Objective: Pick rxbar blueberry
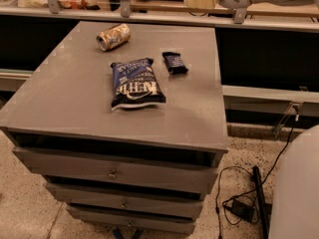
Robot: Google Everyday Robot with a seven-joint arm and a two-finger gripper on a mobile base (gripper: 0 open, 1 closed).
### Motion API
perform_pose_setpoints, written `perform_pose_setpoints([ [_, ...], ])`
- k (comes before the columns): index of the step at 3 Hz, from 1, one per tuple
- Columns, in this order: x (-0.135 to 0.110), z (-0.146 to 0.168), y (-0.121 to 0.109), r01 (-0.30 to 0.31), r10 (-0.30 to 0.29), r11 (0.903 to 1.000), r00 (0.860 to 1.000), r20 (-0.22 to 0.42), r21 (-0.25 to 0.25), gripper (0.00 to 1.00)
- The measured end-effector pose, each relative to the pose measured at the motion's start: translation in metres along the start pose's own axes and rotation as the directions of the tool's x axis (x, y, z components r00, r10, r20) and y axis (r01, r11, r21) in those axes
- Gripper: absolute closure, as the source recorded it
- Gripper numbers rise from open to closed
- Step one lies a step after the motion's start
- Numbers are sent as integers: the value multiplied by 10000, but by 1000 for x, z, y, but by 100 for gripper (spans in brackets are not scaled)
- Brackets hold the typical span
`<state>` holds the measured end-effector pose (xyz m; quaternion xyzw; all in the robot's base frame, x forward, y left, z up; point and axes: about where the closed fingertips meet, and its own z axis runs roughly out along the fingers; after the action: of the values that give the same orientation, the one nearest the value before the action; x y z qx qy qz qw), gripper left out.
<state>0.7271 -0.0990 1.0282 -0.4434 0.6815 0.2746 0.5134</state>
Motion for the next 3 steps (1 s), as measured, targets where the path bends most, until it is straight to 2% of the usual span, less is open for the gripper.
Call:
perform_pose_setpoints([
  [1,10,-18,-12,-63,76,9910,9999,-92,1338,57],
  [2,26,-26,-22,-290,326,9665,9994,-96,2549,35],
  [3,59,-19,-27,-942,1072,9379,9940,-207,3339,13],
])
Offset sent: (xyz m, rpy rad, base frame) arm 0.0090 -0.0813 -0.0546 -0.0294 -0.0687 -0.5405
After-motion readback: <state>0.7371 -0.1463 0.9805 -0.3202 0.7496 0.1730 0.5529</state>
